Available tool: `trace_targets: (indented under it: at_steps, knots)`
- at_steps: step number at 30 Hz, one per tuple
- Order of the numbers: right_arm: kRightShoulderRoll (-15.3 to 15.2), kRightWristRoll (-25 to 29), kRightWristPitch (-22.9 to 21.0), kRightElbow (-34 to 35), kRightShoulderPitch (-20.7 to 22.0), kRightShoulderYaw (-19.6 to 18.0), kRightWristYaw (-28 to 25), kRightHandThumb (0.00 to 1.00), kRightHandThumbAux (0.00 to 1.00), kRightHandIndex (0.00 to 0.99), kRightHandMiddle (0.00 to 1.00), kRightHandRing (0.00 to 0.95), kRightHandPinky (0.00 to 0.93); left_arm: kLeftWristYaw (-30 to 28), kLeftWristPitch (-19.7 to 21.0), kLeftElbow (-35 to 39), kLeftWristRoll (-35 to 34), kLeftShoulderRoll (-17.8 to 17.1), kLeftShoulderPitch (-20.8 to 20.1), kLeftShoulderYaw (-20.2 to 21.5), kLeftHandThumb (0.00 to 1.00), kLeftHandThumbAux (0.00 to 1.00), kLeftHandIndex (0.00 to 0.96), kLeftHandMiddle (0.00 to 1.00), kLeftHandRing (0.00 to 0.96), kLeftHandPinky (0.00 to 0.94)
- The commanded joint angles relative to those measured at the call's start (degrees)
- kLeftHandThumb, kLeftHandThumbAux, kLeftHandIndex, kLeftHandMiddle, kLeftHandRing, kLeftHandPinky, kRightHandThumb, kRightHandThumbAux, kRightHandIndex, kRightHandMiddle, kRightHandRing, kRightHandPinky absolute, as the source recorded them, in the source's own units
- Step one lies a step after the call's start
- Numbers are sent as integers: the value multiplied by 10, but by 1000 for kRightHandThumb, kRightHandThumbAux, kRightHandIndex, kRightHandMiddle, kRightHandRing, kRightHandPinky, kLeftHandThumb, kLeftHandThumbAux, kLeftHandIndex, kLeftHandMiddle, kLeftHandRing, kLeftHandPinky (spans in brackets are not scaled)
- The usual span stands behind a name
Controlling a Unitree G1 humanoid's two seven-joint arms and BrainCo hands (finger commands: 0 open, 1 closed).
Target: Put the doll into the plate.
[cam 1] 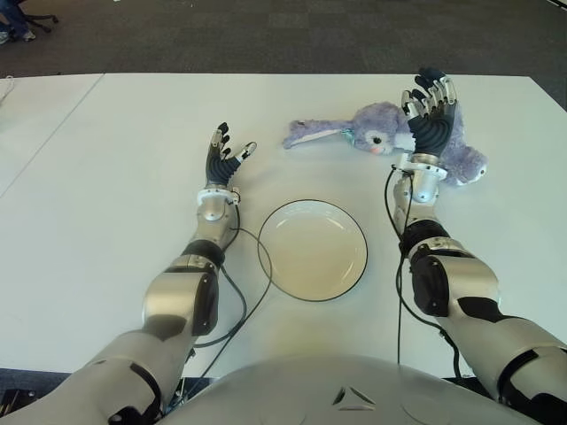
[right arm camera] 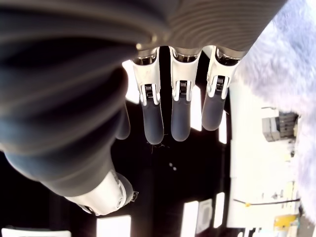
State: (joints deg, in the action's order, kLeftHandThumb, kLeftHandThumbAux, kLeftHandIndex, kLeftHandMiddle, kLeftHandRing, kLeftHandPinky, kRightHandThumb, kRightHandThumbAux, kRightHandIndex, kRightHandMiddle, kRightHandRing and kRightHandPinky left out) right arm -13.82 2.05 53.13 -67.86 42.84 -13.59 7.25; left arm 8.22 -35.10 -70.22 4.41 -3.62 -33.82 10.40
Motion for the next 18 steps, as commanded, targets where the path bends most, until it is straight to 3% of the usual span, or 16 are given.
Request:
trace_targets:
  at_steps: [1, 2, 3, 5, 9, 12, 18]
  knots:
    - [-71, -59, -35, -18, 12, 35, -1, 418, 832, 245, 257, 225, 196, -15, 87, -76, -3, 21, 107, 5, 0, 620, 0, 33, 37, 49]
    - [-92, -88, -40, -17, 10, 55, 4, 396, 832, 244, 256, 224, 191, -16, 86, -76, -3, 21, 107, 5, 0, 618, 0, 34, 38, 49]
    - [-107, -109, -43, -18, 9, 69, 8, 310, 821, 223, 241, 207, 153, -16, 85, -75, -3, 21, 108, 5, 0, 605, 0, 36, 39, 41]
    - [-120, -127, -47, -19, 10, 82, 11, 280, 819, 217, 236, 202, 142, -16, 84, -75, -2, 22, 107, 5, 0, 601, 0, 37, 39, 39]
    - [-222, -201, -94, -40, 26, 139, -21, 178, 760, 148, 168, 136, 86, -20, 84, -76, -3, 22, 106, 7, 0, 577, 2, 42, 39, 33]
    - [-247, -244, -127, -49, 39, 175, -11, 148, 716, 112, 115, 86, 29, -20, 84, -76, -5, 23, 105, 9, 0, 562, 4, 44, 41, 31]
    - [-279, -319, -186, -63, 61, 241, 12, 133, 676, 64, 20, 15, 0, -18, 86, -77, -1, 23, 104, 8, 0, 540, 4, 42, 42, 30]
